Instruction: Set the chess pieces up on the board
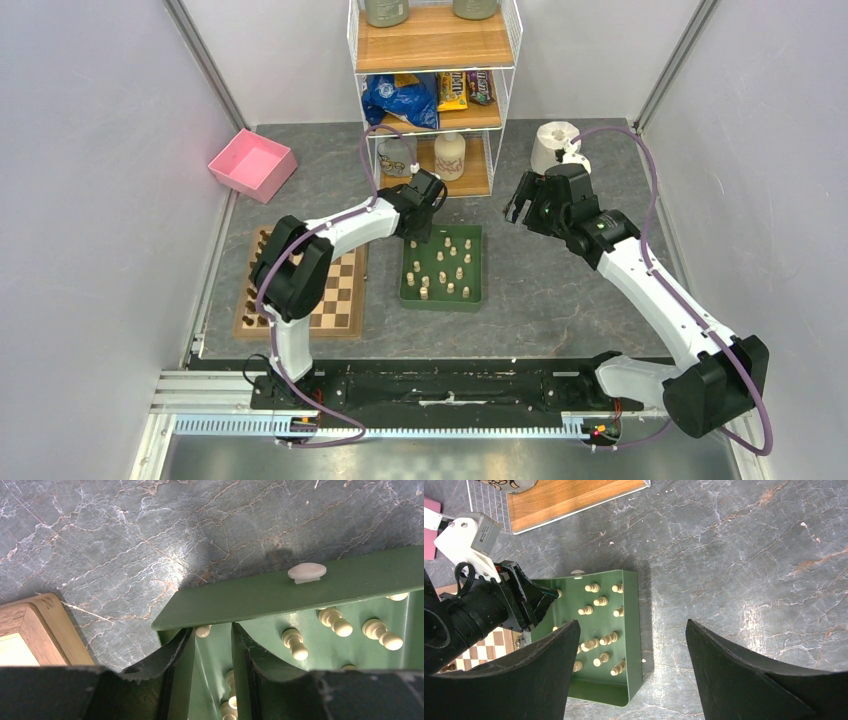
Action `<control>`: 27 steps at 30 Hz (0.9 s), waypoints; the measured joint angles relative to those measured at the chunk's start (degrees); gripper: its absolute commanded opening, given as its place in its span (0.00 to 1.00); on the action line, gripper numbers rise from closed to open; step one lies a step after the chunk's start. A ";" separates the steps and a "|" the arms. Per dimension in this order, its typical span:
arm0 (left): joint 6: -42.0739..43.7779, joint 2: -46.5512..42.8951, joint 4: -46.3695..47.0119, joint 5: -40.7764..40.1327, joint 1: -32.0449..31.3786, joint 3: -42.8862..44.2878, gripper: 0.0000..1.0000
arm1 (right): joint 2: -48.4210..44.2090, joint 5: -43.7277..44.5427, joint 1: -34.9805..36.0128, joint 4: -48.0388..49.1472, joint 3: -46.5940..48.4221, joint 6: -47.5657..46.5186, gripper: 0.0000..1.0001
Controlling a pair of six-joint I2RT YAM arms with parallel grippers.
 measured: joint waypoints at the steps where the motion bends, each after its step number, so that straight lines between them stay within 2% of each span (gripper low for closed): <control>1: 0.00 0.09 -0.15 -0.02 0.00 0.04 0.39 | 0.00 -0.04 -0.02 0.00 0.00 0.00 0.86; 27: 0.26 2.51 -1.90 -1.55 -0.17 1.11 0.32 | 0.96 -1.46 -1.14 -0.31 0.00 -0.02 0.86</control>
